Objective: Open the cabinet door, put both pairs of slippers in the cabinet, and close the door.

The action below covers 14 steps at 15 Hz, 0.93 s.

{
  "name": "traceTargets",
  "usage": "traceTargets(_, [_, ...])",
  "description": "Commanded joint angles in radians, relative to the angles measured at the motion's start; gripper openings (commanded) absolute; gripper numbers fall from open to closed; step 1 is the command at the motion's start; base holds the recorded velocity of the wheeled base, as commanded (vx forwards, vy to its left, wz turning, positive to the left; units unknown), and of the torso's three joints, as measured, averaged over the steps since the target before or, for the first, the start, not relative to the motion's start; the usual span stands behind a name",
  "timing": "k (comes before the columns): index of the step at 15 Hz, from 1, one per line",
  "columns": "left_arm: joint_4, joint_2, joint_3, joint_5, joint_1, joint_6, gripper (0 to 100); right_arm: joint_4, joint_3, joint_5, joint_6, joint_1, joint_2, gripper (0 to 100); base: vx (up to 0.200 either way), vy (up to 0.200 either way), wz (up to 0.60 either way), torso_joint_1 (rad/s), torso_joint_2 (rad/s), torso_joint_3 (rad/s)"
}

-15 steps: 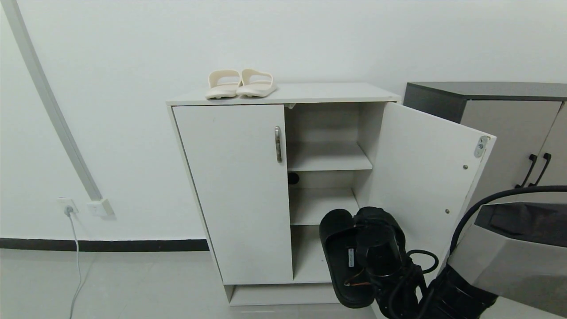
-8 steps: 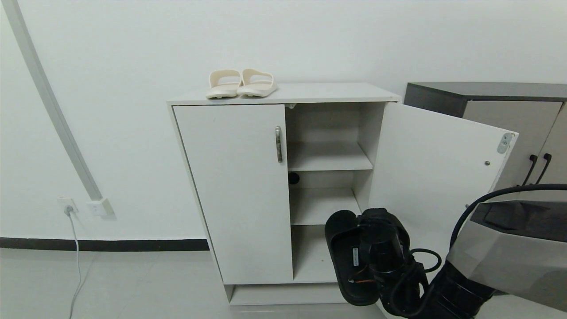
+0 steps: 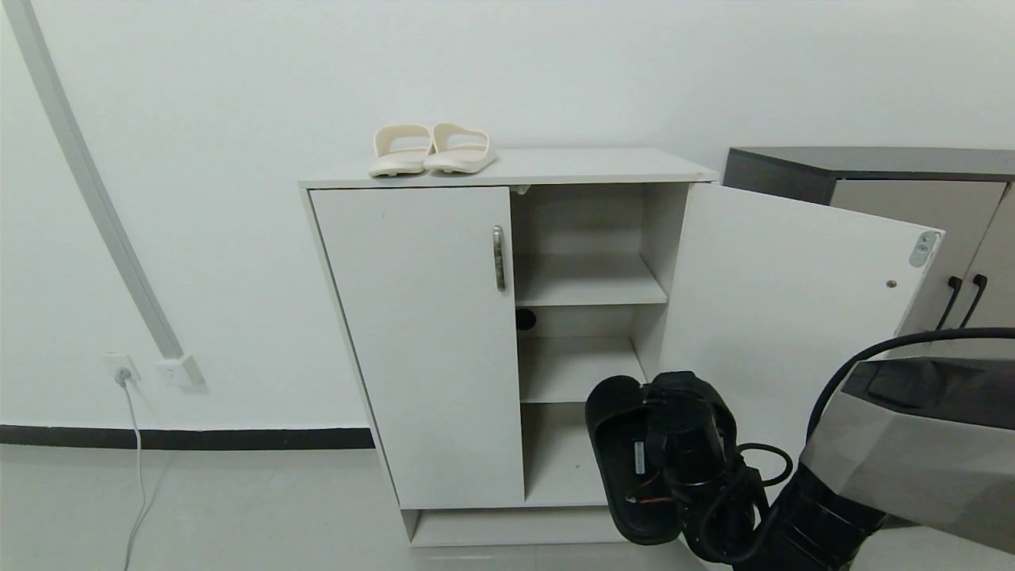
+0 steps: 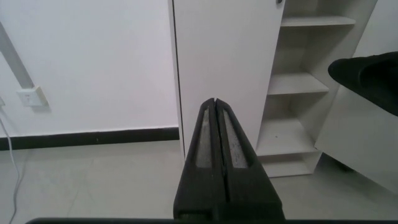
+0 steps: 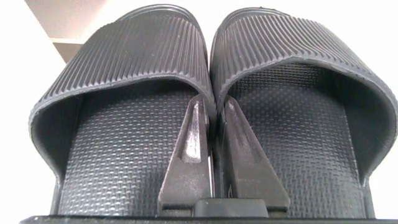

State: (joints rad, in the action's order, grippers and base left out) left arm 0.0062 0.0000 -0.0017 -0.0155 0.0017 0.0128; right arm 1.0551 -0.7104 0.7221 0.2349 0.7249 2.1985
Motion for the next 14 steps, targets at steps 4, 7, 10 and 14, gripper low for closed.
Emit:
traceTargets(4, [0.0, 0.002, 0.0, 0.006, 0.001, -0.017, 0, 0.031, -0.156, -0.128, 0.001, 0.028, 0.099, 0, 0.0, 0.0, 0.0, 0.0, 0.0, 0.0])
traceTargets(7, [0.0, 0.002, 0.0, 0.006, 0.001, -0.016, 0, 0.032, -0.233, -0.127, 0.011, 0.031, 0.164, 0, 0.0, 0.0, 0.0, 0.0, 0.0, 0.0])
traceTargets(10, [0.0, 0.002, 0.0, 0.006, 0.0, -0.016, 0, 0.031, -0.239, -0.124, 0.032, 0.031, 0.181, 0, 0.0, 0.0, 0.0, 0.0, 0.0, 0.0])
traceTargets(14, [0.0, 0.002, 0.0, 0.006, 0.0, -0.016, 0, 0.031, -0.264, -0.055, 0.04, 0.028, 0.228, 0, 0.0, 0.0, 0.0, 0.0, 0.0, 0.0])
